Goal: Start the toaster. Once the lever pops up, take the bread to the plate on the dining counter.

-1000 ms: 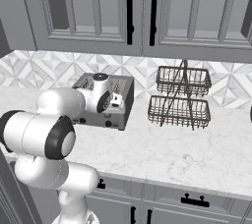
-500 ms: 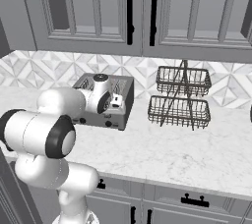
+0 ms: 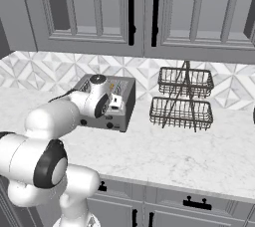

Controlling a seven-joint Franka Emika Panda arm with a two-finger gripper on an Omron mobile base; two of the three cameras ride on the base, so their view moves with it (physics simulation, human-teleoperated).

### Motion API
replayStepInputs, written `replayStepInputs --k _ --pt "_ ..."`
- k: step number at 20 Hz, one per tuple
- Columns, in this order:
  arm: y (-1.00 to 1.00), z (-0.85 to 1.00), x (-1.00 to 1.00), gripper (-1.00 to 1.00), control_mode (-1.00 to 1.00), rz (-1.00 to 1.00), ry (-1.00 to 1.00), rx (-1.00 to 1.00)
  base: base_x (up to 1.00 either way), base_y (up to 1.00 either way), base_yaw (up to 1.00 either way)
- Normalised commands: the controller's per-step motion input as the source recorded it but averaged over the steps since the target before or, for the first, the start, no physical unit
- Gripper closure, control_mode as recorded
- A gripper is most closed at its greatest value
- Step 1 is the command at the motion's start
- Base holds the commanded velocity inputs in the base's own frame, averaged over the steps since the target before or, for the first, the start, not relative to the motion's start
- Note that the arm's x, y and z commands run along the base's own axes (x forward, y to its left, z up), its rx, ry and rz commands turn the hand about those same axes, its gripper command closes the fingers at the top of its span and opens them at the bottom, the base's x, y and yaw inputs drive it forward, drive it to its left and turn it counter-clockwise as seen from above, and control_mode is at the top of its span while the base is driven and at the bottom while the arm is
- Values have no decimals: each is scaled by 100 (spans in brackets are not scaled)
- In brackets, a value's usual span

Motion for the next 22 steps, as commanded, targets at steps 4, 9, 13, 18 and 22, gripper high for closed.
replayStepInputs --k 4,9,13,18,22 --pt "2 45 -34 100 -100 0 -16 0 0 0 0" --pt "20 63 -15 100 -100 0 -17 0 0 0 0" --pt "17 84 -1 100 -100 0 -15 0 0 0 0" --pt "24 73 0 100 -100 0 -13 0 0 0 0" --pt "13 35 0 100 -100 0 -3 0 0 0 0"
